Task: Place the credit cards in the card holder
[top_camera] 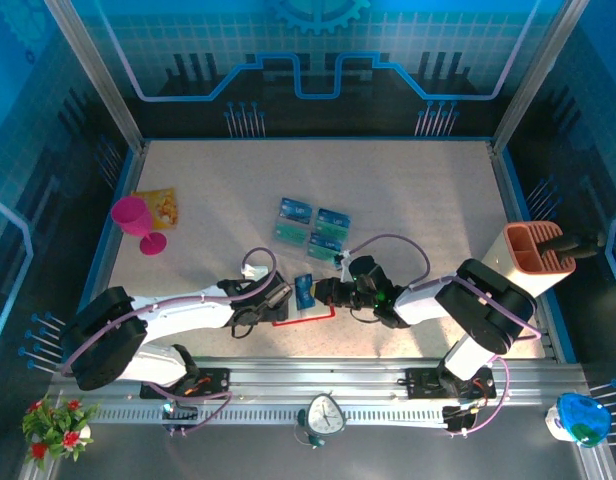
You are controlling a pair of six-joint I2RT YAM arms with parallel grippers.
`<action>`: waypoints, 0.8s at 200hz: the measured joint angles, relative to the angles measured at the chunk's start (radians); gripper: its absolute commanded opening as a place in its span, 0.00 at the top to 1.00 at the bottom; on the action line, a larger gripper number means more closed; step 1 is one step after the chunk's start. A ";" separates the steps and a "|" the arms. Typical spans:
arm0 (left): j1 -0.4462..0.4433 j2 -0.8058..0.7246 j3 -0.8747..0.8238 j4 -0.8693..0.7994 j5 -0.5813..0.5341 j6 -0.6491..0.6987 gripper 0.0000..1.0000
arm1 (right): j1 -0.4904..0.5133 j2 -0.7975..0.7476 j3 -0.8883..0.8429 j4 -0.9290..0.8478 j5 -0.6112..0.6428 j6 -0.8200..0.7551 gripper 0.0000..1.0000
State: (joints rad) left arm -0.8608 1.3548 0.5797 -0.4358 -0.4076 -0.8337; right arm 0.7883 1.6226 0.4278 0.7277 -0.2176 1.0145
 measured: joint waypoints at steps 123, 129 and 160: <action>0.000 -0.002 -0.006 0.011 0.000 -0.003 0.02 | 0.012 0.022 -0.009 0.016 0.000 0.018 1.00; 0.000 -0.002 -0.006 0.011 0.000 -0.003 0.02 | 0.012 0.024 -0.009 0.017 0.000 0.020 1.00; 0.000 -0.002 -0.006 0.012 0.000 -0.003 0.02 | 0.021 0.039 -0.010 0.028 0.000 0.029 1.00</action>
State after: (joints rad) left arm -0.8608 1.3525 0.5732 -0.4236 -0.4076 -0.8368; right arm 0.8093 1.6615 0.4183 0.7555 -0.2180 1.0435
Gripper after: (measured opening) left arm 0.981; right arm 0.063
